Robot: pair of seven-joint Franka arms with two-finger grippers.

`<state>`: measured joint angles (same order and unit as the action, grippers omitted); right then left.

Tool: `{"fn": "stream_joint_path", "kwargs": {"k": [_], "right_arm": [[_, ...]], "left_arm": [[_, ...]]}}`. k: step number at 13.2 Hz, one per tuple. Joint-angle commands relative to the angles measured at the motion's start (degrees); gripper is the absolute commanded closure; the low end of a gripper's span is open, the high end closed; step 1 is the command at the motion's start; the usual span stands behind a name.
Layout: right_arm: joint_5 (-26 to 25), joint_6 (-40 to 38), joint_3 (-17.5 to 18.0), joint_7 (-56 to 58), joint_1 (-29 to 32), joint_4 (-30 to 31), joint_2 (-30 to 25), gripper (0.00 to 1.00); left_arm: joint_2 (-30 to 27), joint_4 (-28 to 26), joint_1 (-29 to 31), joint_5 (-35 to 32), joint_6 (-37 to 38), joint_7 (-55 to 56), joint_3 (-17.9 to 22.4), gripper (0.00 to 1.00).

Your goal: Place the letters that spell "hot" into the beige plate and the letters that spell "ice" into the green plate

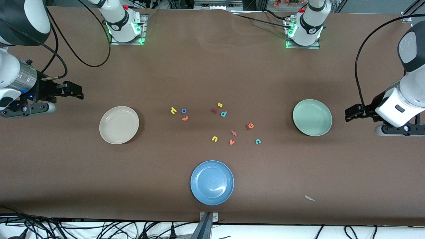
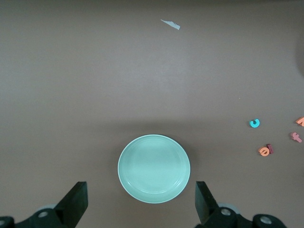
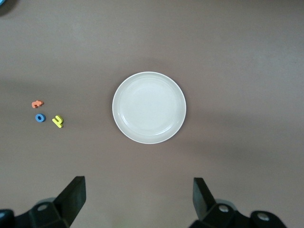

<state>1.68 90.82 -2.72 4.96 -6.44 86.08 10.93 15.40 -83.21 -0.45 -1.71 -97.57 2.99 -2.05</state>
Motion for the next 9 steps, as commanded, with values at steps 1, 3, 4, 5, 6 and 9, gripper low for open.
{"fn": "stream_joint_path", "kwargs": {"k": [1,3,4,5,6,9], "right_arm": [[0.7,-0.6,0.0,-0.7,-0.1,0.0,-0.3,0.0],[0.7,-0.6,0.0,-0.7,-0.1,0.0,-0.3,0.0],[0.7,-0.6,-0.1,-0.7,-0.1,0.0,-0.3,0.0],[0.7,-0.6,-0.1,-0.7,-0.1,0.0,-0.3,0.0],[0.8,-0.6,0.0,-0.7,-0.1,0.0,-0.3,0.0],[0.8,-0.6,-0.1,-0.7,-0.1,0.0,-0.3,0.0]], "left_arm": [[-1.7,-1.7,0.4,0.4,0.1,-1.3,-0.1,0.0],[-1.3,-1.8,0.2,0.5,0.1,-1.1,-0.1,0.0],[-1.0,-2.0,-0.2,0.5,0.1,-0.6,-0.1,0.0],[-0.4,-2.0,-0.8,0.5,0.3,-0.4,-0.2,0.0],[-0.3,-2.1,-0.9,0.5,0.4,0.1,-0.3,0.0],[-0.3,-2.0,-0.8,0.5,0.3,0.2,-0.3,0.0]]}}
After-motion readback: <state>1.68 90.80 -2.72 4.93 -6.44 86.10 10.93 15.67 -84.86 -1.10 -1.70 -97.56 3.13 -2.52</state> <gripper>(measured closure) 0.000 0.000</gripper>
